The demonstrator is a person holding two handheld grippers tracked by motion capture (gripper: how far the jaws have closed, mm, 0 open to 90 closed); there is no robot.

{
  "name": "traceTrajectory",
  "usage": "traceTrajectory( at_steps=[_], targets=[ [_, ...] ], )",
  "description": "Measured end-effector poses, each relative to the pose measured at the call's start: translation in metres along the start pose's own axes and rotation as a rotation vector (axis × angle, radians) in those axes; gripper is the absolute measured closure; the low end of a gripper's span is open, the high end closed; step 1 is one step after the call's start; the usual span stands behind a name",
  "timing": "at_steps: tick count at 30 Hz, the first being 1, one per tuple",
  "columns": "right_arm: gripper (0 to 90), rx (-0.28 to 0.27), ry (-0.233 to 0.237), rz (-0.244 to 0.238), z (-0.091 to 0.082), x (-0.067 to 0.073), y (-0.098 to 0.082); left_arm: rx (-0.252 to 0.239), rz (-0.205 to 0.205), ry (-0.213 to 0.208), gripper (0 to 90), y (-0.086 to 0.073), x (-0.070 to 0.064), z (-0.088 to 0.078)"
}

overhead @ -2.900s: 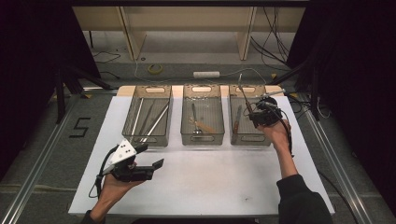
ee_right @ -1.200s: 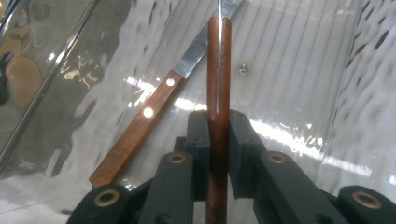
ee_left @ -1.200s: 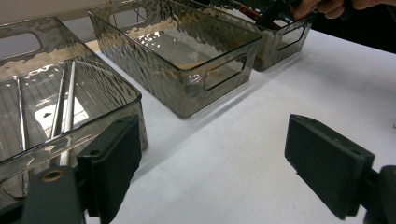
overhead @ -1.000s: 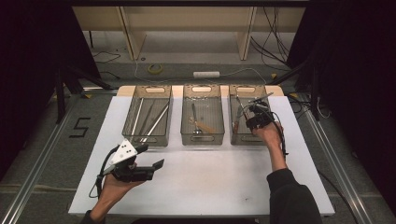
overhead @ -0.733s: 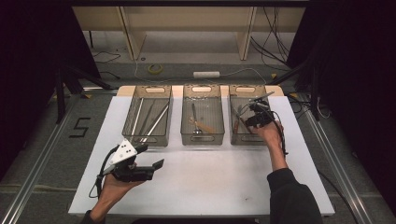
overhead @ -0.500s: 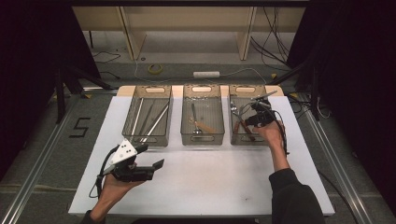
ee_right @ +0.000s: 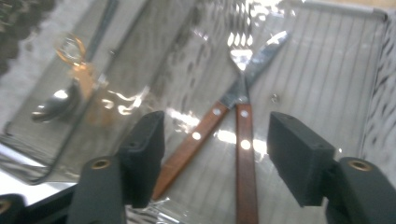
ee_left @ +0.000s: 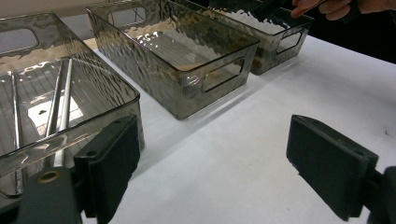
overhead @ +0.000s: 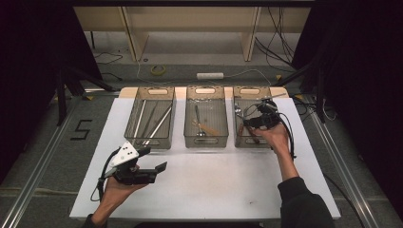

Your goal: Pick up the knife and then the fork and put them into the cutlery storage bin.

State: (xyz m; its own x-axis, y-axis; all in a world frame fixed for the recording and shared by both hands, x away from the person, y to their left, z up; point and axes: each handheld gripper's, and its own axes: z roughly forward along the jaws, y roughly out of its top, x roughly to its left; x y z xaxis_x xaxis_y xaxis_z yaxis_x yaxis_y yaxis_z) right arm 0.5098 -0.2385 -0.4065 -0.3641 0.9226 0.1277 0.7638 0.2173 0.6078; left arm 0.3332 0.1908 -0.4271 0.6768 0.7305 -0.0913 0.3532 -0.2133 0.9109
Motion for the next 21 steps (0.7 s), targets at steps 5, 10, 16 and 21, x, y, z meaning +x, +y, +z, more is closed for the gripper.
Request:
traceTrajectory(
  at_steps=[5,10,16,21],
  targets=[
    [30.3,-0.078,0.041,-0.039,-0.014,0.012,-0.002,-0.004,-0.009,-0.005,16.9,0.000,0.000,0.000],
    [27.0,-0.142,0.099,-0.064,-0.028,0.025,-0.010,-0.012,-0.022,-0.011,16.8,0.000,0.000,0.000],
    [25.6,-0.202,0.151,-0.100,-0.045,0.037,-0.024,-0.010,-0.024,-0.012,16.8,0.000,0.001,-0.001],
    [25.4,-0.237,0.183,-0.118,-0.052,0.044,-0.037,-0.010,-0.028,-0.013,16.8,0.000,0.001,-0.001]
  ],
)
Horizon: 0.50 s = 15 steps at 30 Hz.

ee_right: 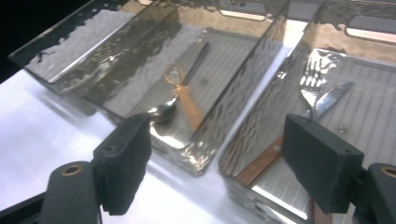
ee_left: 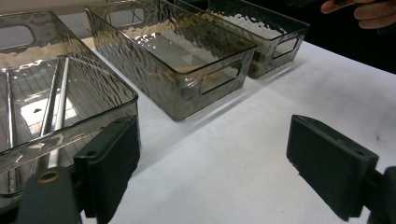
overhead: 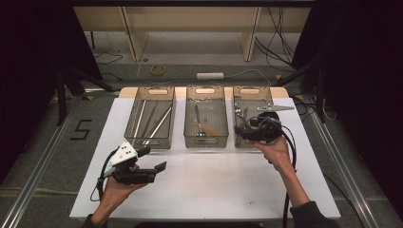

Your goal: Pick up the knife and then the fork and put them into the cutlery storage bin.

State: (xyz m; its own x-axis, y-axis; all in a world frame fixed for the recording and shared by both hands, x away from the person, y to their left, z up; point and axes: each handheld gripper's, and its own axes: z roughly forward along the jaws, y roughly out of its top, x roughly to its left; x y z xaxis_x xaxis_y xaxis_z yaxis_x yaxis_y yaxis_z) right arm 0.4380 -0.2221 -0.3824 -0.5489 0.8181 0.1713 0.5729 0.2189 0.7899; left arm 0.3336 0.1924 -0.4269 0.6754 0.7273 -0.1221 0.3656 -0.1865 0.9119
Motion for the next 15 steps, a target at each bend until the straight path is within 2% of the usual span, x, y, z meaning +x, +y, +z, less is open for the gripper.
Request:
traceTrajectory(
  at_steps=[8,15],
  targets=[
    [25.2,-0.055,0.031,-0.033,-0.008,0.014,-0.018,0.000,-0.004,-0.004,16.7,0.000,0.000,0.000],
    [25.2,-0.113,0.091,-0.058,-0.017,0.029,-0.034,-0.007,-0.021,-0.011,16.5,0.000,0.002,-0.001]
  ],
)
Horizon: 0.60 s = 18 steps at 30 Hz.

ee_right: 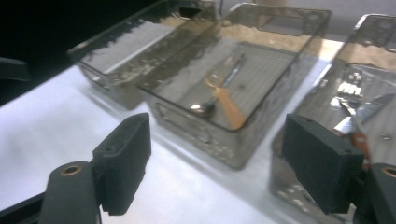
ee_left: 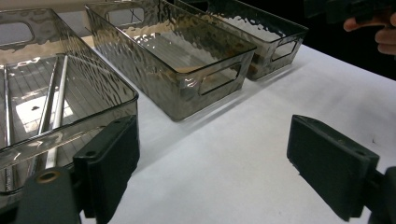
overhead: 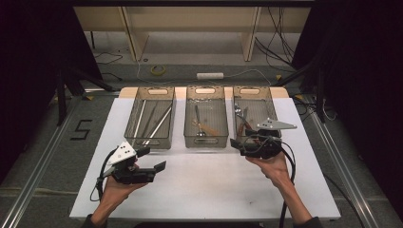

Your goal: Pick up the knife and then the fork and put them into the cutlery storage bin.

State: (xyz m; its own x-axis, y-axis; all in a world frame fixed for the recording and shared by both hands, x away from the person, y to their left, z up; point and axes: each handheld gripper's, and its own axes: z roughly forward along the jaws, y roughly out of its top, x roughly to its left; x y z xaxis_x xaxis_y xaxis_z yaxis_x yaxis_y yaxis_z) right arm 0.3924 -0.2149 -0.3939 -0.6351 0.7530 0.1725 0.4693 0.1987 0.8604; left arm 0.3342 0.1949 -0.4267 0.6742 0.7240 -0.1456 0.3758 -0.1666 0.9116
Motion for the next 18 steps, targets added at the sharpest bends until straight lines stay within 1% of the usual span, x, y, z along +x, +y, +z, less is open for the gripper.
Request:
traceTrajectory(
  at_steps=[4,6,11,13,16,18],
  targets=[
    [25.2,-0.035,0.032,-0.001,-0.007,0.008,-0.009,0.004,0.001,-0.004,16.5,0.000,0.000,0.000],
    [25.2,-0.040,0.033,-0.012,-0.009,0.010,-0.013,0.003,-0.001,-0.008,16.5,0.000,0.000,0.000],
    [25.2,-0.071,0.053,-0.009,-0.015,0.013,-0.028,0.002,-0.003,-0.014,16.5,0.000,-0.001,0.001],
    [25.2,-0.083,0.051,-0.014,-0.018,0.015,-0.033,0.002,-0.005,-0.017,16.5,0.000,-0.001,0.000],
    [24.3,-0.084,0.059,-0.020,-0.021,0.017,-0.041,-0.002,-0.012,-0.021,16.5,0.000,0.000,0.000],
    [24.1,-0.089,0.065,-0.009,-0.023,0.017,-0.044,-0.006,-0.017,-0.024,16.5,0.000,0.000,-0.001]
  ],
)
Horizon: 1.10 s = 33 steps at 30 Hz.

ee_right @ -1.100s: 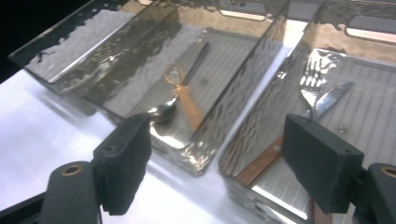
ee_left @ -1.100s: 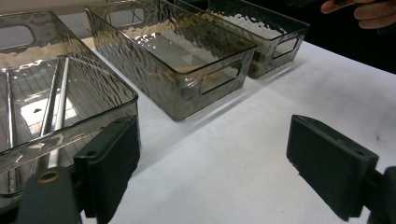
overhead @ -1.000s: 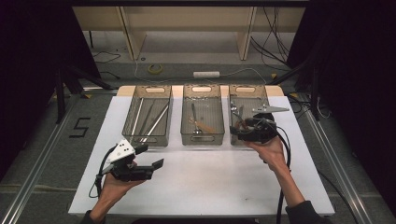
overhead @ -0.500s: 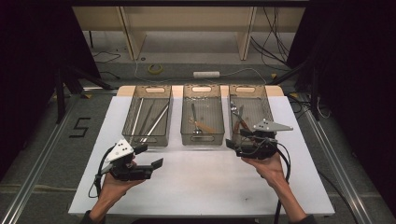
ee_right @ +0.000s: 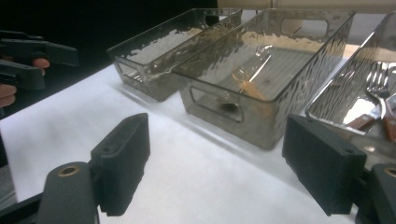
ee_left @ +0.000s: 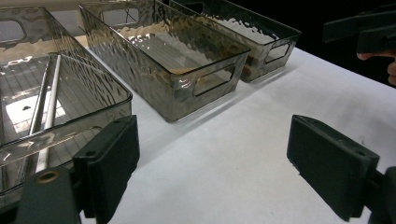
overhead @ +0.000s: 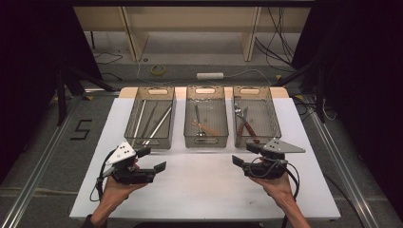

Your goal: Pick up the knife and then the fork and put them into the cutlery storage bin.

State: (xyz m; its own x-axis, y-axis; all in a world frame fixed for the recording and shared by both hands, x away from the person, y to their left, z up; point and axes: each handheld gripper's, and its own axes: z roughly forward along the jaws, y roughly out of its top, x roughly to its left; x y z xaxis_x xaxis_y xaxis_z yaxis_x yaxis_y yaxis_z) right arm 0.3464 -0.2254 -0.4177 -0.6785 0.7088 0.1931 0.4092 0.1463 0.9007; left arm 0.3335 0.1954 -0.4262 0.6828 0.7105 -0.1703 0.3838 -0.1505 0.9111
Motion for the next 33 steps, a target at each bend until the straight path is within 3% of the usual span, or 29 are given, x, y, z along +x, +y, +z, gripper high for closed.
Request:
traceTrajectory(
  at_steps=[3,12,21,33],
  targets=[
    [24.0,-0.009,-0.005,-0.018,-0.004,0.001,-0.004,0.003,-0.005,-0.003,16.5,0.000,0.000,0.001],
    [23.5,-0.017,-0.012,-0.005,-0.013,-0.003,-0.017,0.004,-0.012,-0.013,16.4,0.000,0.000,0.000],
    [22.6,0.001,-0.026,0.018,-0.018,-0.005,-0.026,0.020,-0.013,-0.025,16.4,-0.001,-0.001,0.001],
    [21.6,0.022,-0.040,0.014,-0.021,-0.005,-0.033,0.026,-0.016,-0.031,16.1,-0.002,-0.001,0.001]
  ],
)
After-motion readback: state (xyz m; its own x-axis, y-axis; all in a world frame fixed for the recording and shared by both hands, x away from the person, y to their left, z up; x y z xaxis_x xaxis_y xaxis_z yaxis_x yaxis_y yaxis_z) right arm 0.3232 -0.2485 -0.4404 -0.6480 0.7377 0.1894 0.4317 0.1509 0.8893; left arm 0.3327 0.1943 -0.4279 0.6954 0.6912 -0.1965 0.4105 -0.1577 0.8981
